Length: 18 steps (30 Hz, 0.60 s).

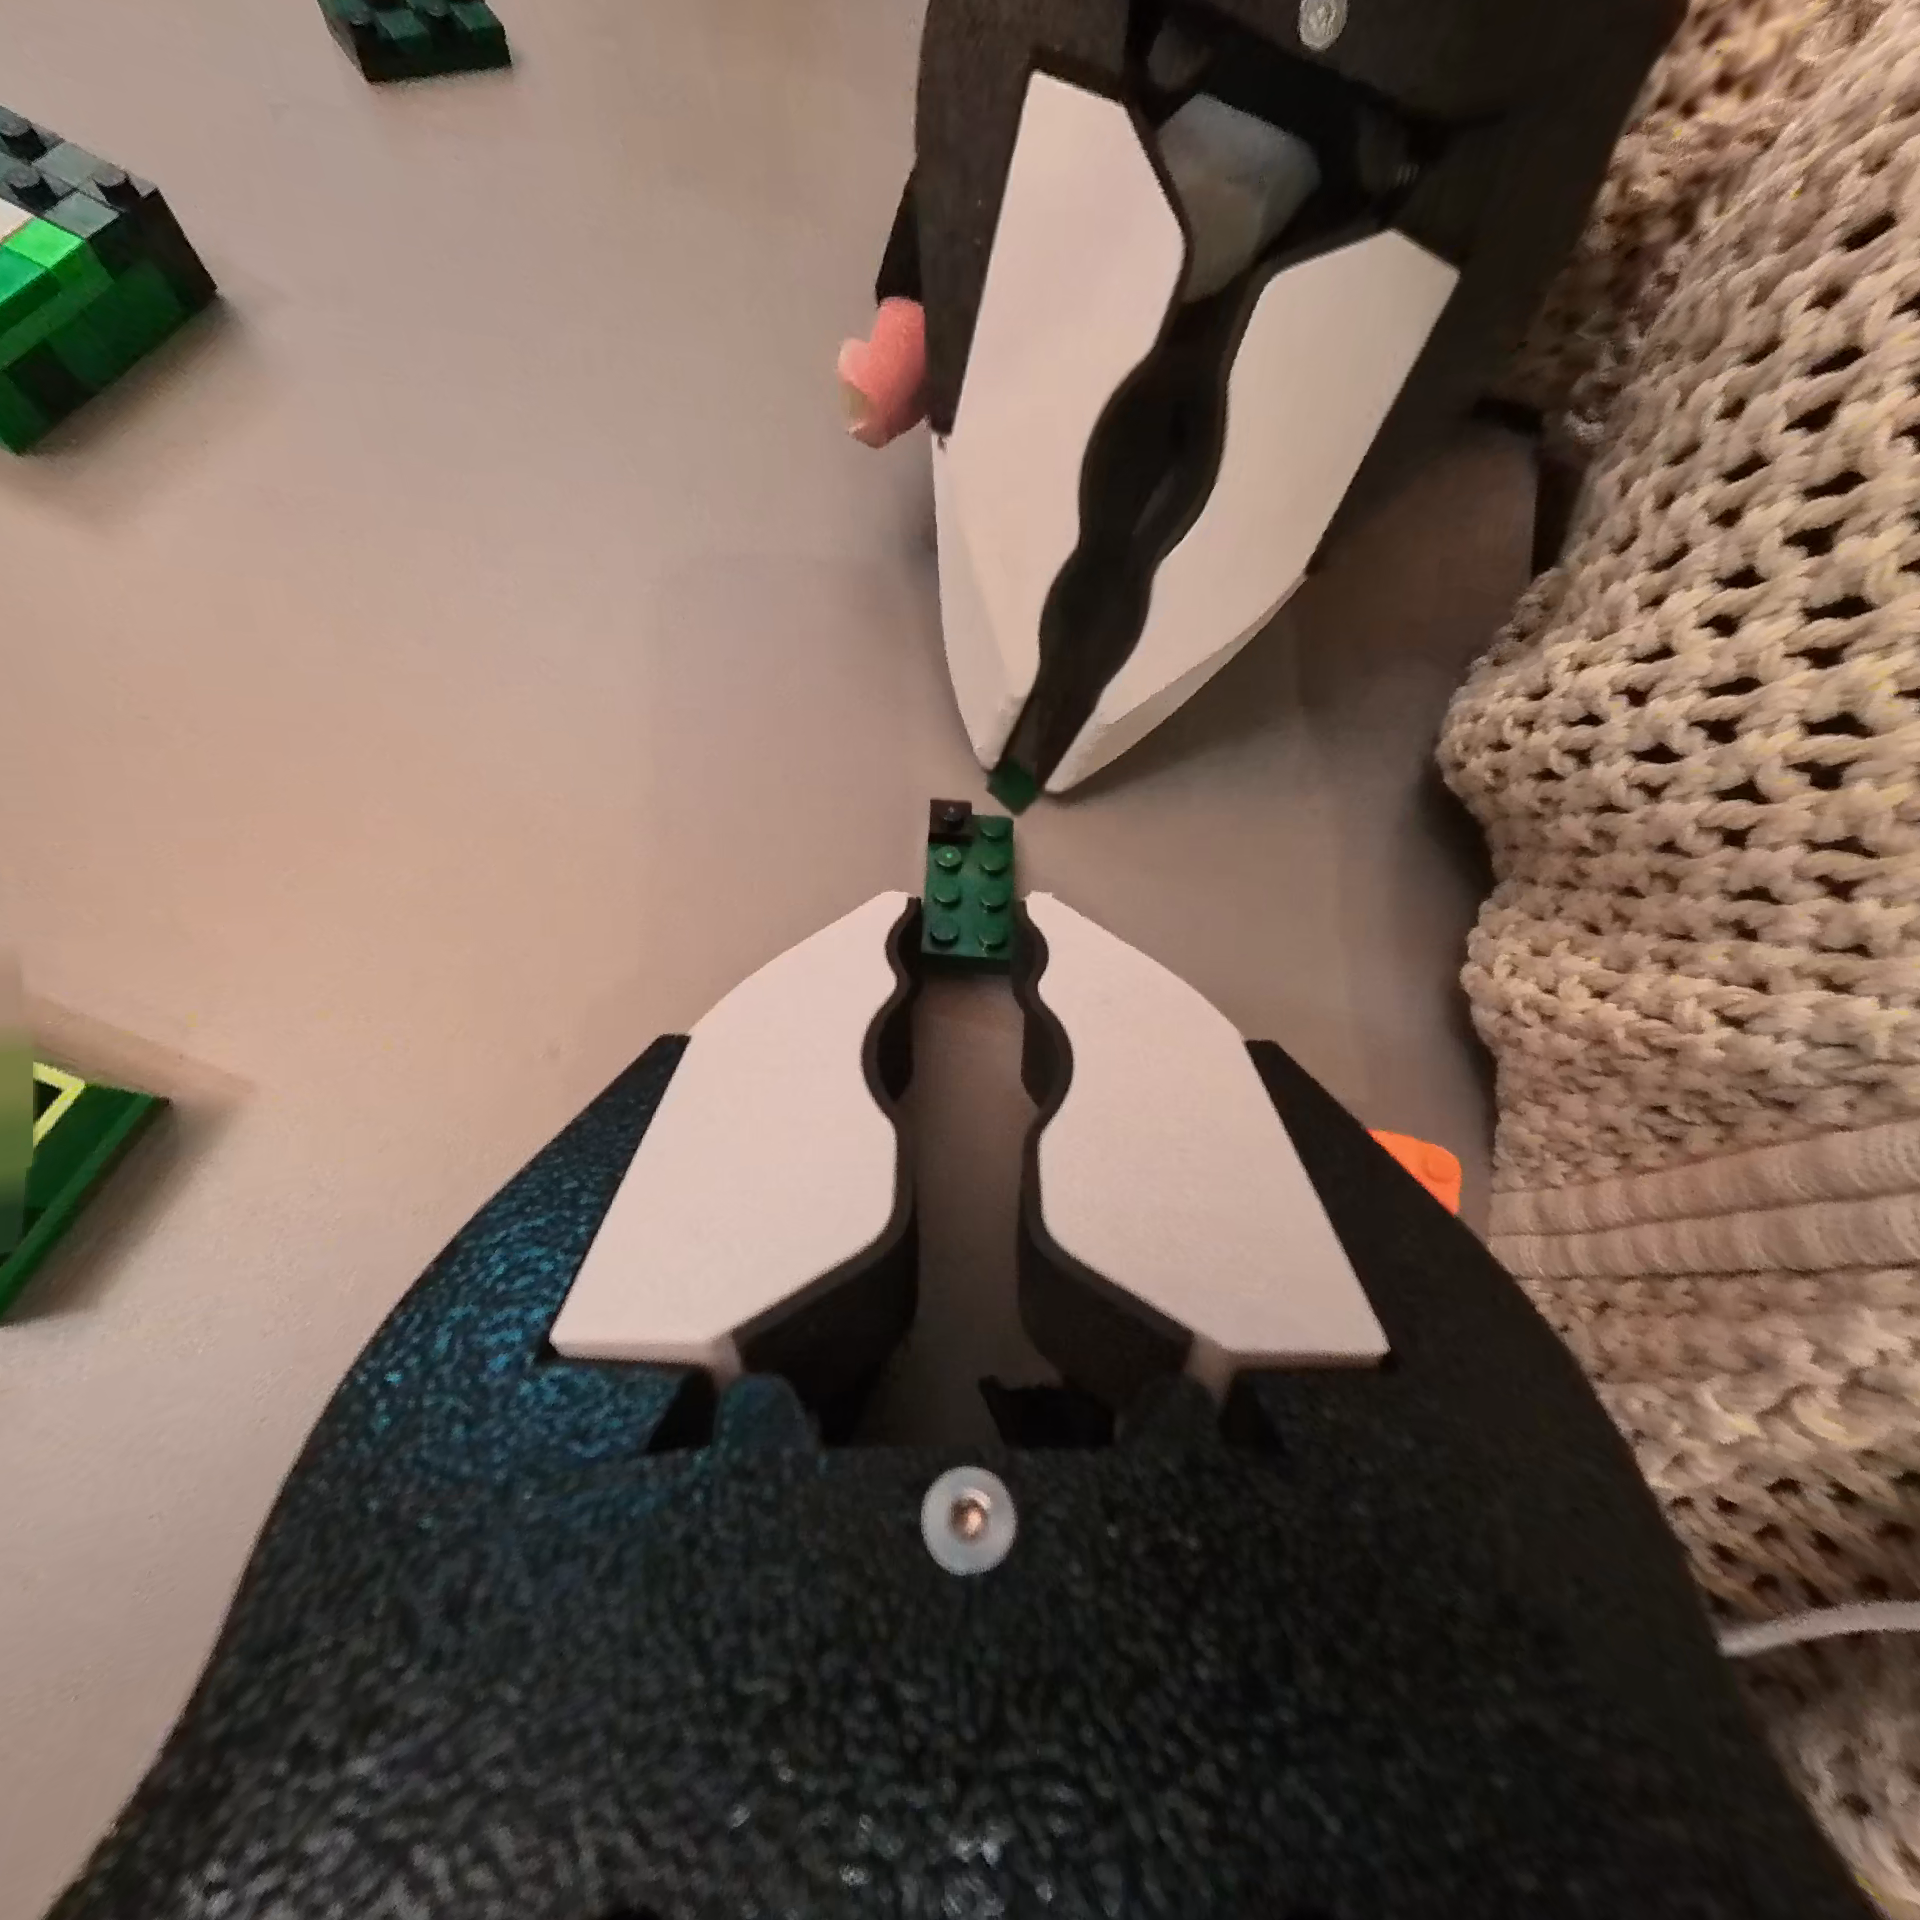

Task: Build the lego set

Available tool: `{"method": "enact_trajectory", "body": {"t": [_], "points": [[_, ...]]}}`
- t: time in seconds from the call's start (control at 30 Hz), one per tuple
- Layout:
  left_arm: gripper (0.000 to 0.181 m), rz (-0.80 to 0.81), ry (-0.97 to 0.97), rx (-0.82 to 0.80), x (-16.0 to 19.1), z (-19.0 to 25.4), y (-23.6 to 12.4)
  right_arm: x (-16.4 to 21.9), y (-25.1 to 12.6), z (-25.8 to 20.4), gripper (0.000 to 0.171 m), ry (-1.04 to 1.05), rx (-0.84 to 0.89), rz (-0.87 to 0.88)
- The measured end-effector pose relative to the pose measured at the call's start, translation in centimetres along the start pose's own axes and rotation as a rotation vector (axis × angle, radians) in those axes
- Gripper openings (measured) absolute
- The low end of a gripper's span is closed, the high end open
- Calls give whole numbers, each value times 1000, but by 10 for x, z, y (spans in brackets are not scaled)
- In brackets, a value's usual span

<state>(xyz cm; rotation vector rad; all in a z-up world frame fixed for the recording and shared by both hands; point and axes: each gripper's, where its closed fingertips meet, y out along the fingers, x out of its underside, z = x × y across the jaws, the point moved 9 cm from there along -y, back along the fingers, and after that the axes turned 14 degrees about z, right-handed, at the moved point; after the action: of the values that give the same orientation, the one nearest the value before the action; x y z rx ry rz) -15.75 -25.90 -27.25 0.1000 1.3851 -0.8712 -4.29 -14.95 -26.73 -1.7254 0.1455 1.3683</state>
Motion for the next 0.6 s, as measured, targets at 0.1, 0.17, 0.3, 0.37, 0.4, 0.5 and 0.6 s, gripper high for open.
{"method": "enact_trajectory", "body": {"t": [0.1,0.17,0.3,0.37,0.4,0.5,0.6], "points": [[15,22,13,7,-3,3,1,-1,2,0,6,-1,15,-11],[15,3,26,-1,-3,4,1,-1,2,1,4,0,27,-10],[15,18,30,3,-5,4,2,-1,1,1,0,-19,40,-18],[15,11,35,-2,-5,4,2,-2,1,0,0,-26,39,-18],[15,1,39,-6,-5,4,2,-2,1,0,0,-29,36,-20],[15,-7,37,-3,-4,4,2,-2,1,0,4,-21,30,-17],[15,-18,37,-8,-4,4,2,0,4,0,9,51,2,8]]}}
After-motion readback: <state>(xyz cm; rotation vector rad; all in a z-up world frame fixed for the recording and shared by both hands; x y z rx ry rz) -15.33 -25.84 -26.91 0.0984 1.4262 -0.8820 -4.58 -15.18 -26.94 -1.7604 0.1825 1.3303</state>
